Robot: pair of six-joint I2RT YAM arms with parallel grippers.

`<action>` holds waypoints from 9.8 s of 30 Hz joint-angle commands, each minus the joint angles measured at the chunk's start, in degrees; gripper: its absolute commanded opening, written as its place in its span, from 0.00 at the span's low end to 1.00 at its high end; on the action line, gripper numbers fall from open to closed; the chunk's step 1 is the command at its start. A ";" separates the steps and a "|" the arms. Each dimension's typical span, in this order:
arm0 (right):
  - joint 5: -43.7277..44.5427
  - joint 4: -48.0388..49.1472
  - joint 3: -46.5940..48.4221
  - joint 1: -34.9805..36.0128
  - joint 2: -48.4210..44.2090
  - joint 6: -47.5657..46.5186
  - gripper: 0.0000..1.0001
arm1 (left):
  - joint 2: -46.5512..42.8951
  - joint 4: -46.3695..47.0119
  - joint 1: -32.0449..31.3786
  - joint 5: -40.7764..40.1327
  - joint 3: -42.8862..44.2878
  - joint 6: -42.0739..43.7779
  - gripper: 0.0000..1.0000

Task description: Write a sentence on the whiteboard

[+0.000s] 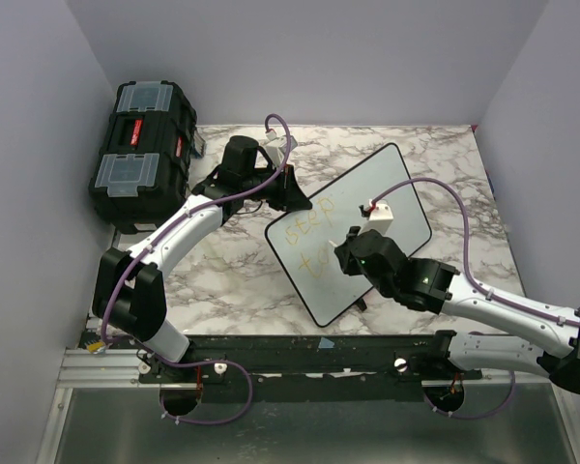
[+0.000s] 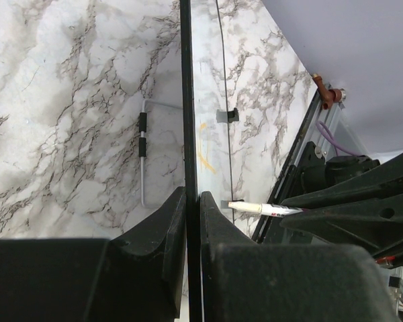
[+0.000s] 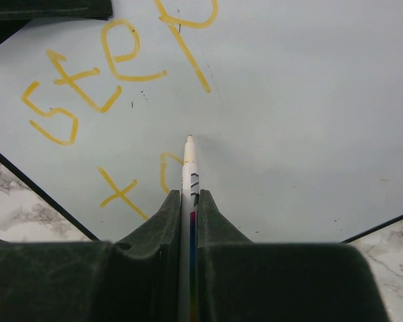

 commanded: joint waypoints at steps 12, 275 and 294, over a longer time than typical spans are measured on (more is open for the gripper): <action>-1.89 3.05 -3.08 -0.29 2.33 0.02 0.01 | -2.90 3.92 0.00 0.62 0.61 1.56 0.00; -11.95 -3.19 -3.75 -10.87 -3.94 4.05 0.01 | 1.69 6.61 0.17 -3.83 -5.45 8.16 0.44; -14.14 -1.37 -1.07 -10.87 -3.78 -0.01 0.01 | -2.67 4.30 1.14 -3.52 -1.96 8.32 0.58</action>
